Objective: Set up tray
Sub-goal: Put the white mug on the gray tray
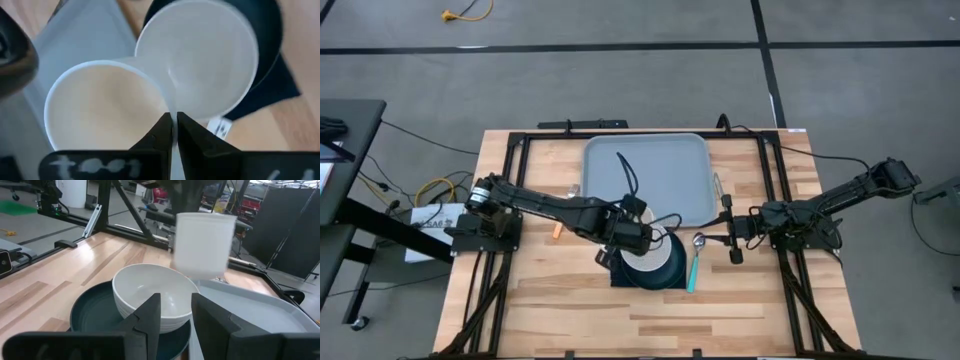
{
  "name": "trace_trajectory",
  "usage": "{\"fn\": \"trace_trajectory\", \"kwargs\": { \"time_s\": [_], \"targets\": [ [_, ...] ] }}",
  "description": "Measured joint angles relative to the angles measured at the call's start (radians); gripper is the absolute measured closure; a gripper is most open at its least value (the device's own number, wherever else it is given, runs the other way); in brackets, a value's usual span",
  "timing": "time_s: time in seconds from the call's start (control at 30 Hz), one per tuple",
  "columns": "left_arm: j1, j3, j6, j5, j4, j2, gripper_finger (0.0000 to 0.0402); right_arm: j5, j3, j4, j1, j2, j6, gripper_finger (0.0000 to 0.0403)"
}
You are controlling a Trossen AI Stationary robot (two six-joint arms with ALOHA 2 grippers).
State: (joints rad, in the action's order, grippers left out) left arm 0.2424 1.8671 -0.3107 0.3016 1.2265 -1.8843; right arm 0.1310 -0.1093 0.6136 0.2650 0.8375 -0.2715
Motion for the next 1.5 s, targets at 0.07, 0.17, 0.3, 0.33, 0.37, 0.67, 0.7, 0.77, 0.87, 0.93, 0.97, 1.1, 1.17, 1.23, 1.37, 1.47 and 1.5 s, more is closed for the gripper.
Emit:
{"fn": "trace_trajectory", "kwargs": {
  "time_s": [0.07, 0.17, 0.3, 0.33, 0.37, 0.67, 0.7, 0.77, 0.87, 0.93, 0.97, 1.1, 1.17, 1.23, 1.37, 1.47, 1.5],
  "targets": [
    [-0.014, 0.019, 0.000, -0.004, 0.054, 0.000, 0.0395, 0.000, 0.000, 0.000, 0.000, 0.000, 0.000, 0.0301],
    [-0.045, 0.024, 0.003, -0.025, 0.117, 0.006, 0.0395, 0.000, 0.000, 0.000, 0.000, 0.000, -0.001, 0.0301],
    [-0.117, 0.020, -0.012, -0.097, 0.201, 0.022, 0.0395, 0.000, 0.000, 0.001, 0.000, 0.000, -0.003, 0.0301],
    [-0.141, 0.013, -0.023, -0.121, 0.207, 0.029, 0.0395, 0.000, 0.000, 0.002, 0.000, 0.000, -0.010, 0.0301],
    [-0.165, 0.004, -0.037, -0.149, 0.208, 0.040, 0.0395, 0.000, 0.000, 0.003, 0.000, 0.000, -0.017, 0.0301],
    [-0.440, -0.104, -0.171, -0.320, 0.116, 0.173, 0.0395, 0.001, 0.000, 0.017, 0.000, 0.000, -0.048, 0.0301],
    [-0.477, -0.130, -0.188, -0.345, 0.097, 0.188, 0.0395, 0.001, 0.000, 0.019, 0.000, 0.000, -0.055, 0.0301],
    [-0.550, -0.186, -0.220, -0.387, 0.051, 0.215, 0.0395, 0.001, 0.000, 0.023, 0.000, 0.000, -0.070, 0.0301],
    [-0.651, -0.270, -0.261, -0.392, -0.001, 0.234, 0.0395, 0.002, 0.000, 0.023, 0.000, 0.000, -0.072, 0.0301],
    [-0.711, -0.319, -0.287, -0.362, -0.024, 0.233, 0.0395, 0.002, 0.000, 0.023, -0.002, 0.000, -0.072, 0.0301],
    [-0.737, -0.339, -0.307, -0.342, -0.029, 0.231, 0.0395, 0.001, 0.000, 0.023, -0.005, 0.000, -0.072, 0.0301],
    [-0.806, -0.403, -0.420, -0.276, -0.083, 0.229, 0.0395, 0.002, 0.000, 0.023, -0.028, 0.000, -0.070, 0.0301],
    [-0.825, -0.407, -0.489, -0.276, -0.103, 0.231, 0.0395, 0.001, 0.000, 0.023, -0.042, 0.000, -0.070, 0.0301],
    [-0.834, -0.407, -0.565, -0.279, -0.144, 0.231, 0.0395, 0.001, 0.000, 0.023, -0.058, 0.000, -0.070, 0.0301],
    [-0.838, -0.407, -0.751, -0.278, -0.180, 0.231, 0.0395, 0.001, 0.000, 0.023, -0.084, 0.000, -0.069, 0.0301],
    [-0.840, -0.409, -0.879, -0.278, -0.181, 0.231, 0.0395, 0.001, 0.000, 0.023, -0.096, 0.000, -0.061, 0.0301],
    [-0.842, -0.414, -0.913, -0.278, -0.185, 0.231, 0.0395, 0.001, 0.000, 0.023, -0.099, 0.000, -0.055, 0.0301]
  ]
}}
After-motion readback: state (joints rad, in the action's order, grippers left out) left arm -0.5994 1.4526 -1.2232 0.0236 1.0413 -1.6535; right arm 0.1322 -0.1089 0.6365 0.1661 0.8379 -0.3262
